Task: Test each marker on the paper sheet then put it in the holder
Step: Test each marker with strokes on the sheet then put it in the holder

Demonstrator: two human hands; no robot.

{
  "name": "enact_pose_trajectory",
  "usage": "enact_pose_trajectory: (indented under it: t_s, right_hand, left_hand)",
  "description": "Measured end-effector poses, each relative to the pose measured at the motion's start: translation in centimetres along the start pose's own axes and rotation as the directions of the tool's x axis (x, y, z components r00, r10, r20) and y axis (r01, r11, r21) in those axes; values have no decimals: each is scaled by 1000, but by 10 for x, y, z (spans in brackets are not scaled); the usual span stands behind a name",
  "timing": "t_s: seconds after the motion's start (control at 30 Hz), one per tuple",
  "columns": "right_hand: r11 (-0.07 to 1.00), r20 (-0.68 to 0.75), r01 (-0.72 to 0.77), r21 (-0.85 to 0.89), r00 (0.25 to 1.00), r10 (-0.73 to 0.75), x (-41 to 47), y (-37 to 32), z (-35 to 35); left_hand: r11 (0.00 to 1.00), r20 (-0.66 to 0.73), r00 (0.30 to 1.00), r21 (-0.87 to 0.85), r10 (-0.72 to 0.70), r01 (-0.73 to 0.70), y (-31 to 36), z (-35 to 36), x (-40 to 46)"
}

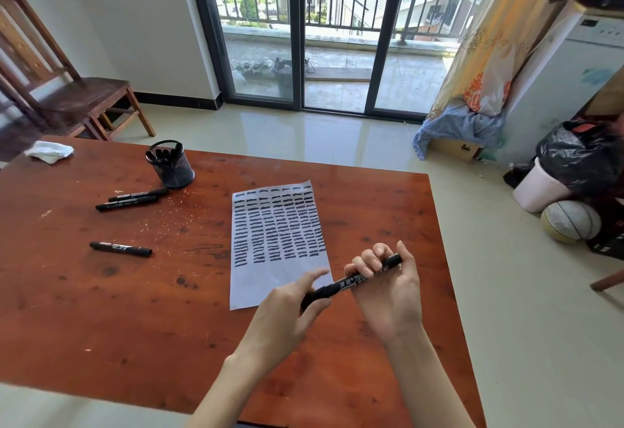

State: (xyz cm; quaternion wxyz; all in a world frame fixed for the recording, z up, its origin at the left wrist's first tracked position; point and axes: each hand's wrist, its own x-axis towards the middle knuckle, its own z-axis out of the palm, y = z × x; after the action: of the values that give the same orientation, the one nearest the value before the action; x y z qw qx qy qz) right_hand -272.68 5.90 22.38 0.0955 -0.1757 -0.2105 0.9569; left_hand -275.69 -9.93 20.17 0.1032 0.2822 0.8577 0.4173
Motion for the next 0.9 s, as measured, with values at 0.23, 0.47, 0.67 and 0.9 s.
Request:
enact_pose_trajectory:
  t_s: [0.23, 0.47, 0.67, 0.9]
  right_hand:
    - [997, 42, 70, -20, 997, -69, -2, 6, 14]
    - [991, -6, 106, -86, 994, -107, 3, 9, 37]
    - [984, 77, 129, -121, 990, -120, 7, 12, 51]
    - [993, 115, 91, -73, 990, -82, 10, 14, 45]
  left_hand:
    - [997, -28, 998, 60, 48, -46, -2, 5, -3]
    - [998, -54, 997, 33, 62, -60, 6, -2, -3]
    - [995, -78, 997, -99, 6, -13, 12, -10, 2]
    - [977, -15, 1000, -214, 1, -4, 14, -18, 5]
